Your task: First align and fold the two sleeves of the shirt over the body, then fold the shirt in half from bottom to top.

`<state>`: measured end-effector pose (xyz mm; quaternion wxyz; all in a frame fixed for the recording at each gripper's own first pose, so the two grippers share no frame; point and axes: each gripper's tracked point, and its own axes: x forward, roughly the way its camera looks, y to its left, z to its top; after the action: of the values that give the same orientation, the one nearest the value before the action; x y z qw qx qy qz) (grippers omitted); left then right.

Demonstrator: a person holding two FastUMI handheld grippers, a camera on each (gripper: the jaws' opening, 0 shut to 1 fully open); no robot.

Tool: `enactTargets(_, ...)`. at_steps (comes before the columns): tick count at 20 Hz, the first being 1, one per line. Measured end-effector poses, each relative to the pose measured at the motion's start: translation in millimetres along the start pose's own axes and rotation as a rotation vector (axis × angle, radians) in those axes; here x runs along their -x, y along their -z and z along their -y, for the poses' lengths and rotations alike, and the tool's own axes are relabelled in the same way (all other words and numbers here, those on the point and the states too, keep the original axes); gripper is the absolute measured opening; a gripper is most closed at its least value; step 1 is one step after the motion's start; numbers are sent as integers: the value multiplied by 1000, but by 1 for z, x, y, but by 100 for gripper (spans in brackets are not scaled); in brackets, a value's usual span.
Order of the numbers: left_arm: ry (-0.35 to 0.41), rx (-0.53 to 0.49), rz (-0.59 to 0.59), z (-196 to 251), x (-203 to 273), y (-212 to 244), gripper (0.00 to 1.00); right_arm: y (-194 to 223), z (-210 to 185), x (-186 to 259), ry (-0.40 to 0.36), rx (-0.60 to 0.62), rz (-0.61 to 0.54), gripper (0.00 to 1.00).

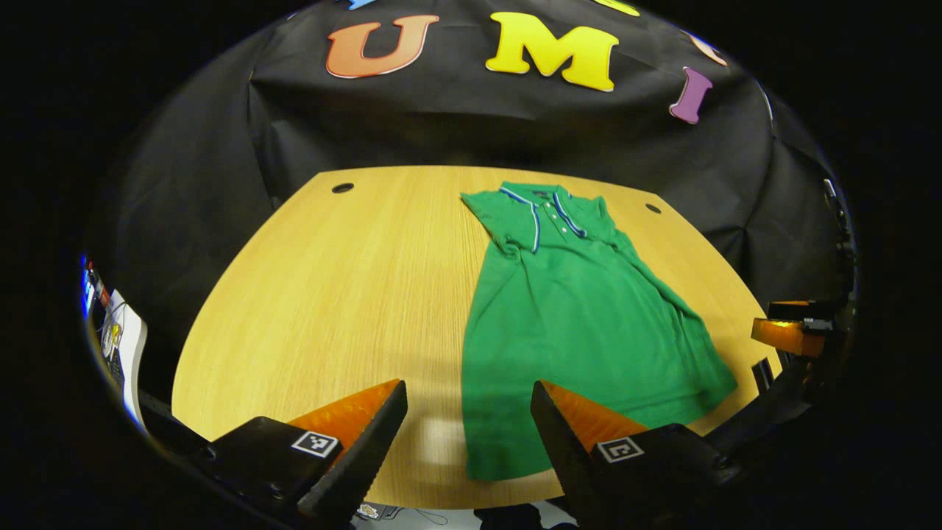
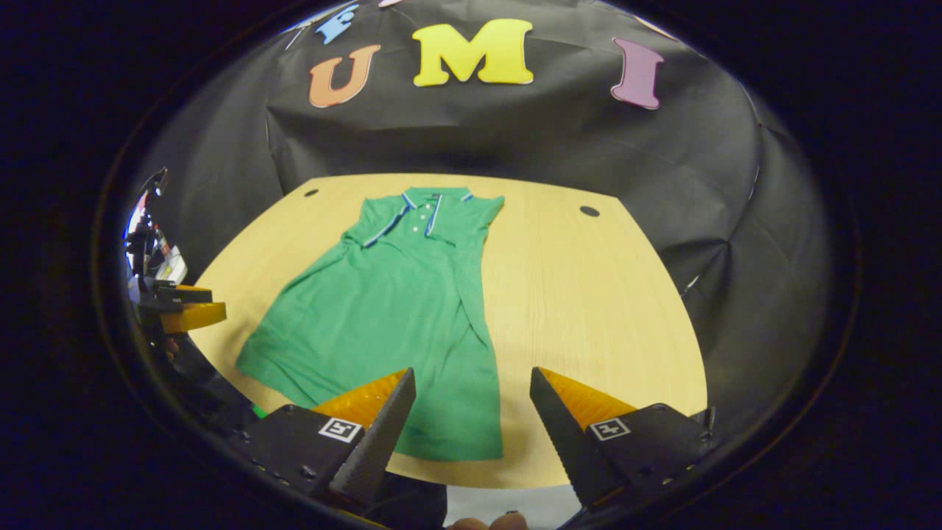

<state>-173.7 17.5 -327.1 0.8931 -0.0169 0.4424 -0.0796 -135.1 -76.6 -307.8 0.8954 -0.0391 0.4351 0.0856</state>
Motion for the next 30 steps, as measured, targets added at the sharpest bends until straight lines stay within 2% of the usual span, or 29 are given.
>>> enactTargets(2,16,-15,-54,4,-6,27,100,29,3,-9,5,8,-55,96)
enactTargets(6,24,28,-121,7,-12,55,100,71,12,-25,22,-4,-140,96)
enactTargets(12,34,29,-174,11,-15,72,100,89,17,-41,31,-20,-190,98)
enactTargets(14,12,17,-187,10,-19,73,100,93,12,-43,17,-5,-198,97)
enactTargets(17,-41,-31,-217,7,-25,77,100,95,3,-43,-29,-19,-209,85)
enactTargets(18,-46,-31,-215,6,-26,77,100,96,2,-44,-38,-33,-214,71)
enactTargets(19,-51,-20,-217,6,-26,77,95,95,4,-44,-36,-35,-210,65)
enactTargets(20,-53,-11,-220,7,-27,76,84,95,5,-45,-37,-49,-209,53)
enactTargets(21,-54,-3,-219,8,-26,74,67,96,5,-45,-40,-59,-212,52)
enactTargets(22,-46,1,-220,10,-26,74,70,96,6,-47,-41,-65,-205,48)
enactTargets(23,-38,2,-220,13,-26,75,42,93,2,-45,-49,-74,-211,33)
enactTargets(25,-25,8,-212,15,-27,73,12,93,-2,-47,-63,-55,-211,5)
enactTargets(26,-16,16,-209,16,-27,72,8,91,-5,-49,-72,-50,-210,6)
enactTargets(27,-10,35,-209,17,-29,70,6,87,-5,-50,-82,-53,-219,0)
enactTargets(30,23,91,-214,21,-29,68,6,83,-2,-50,-79,-64,-216,0)
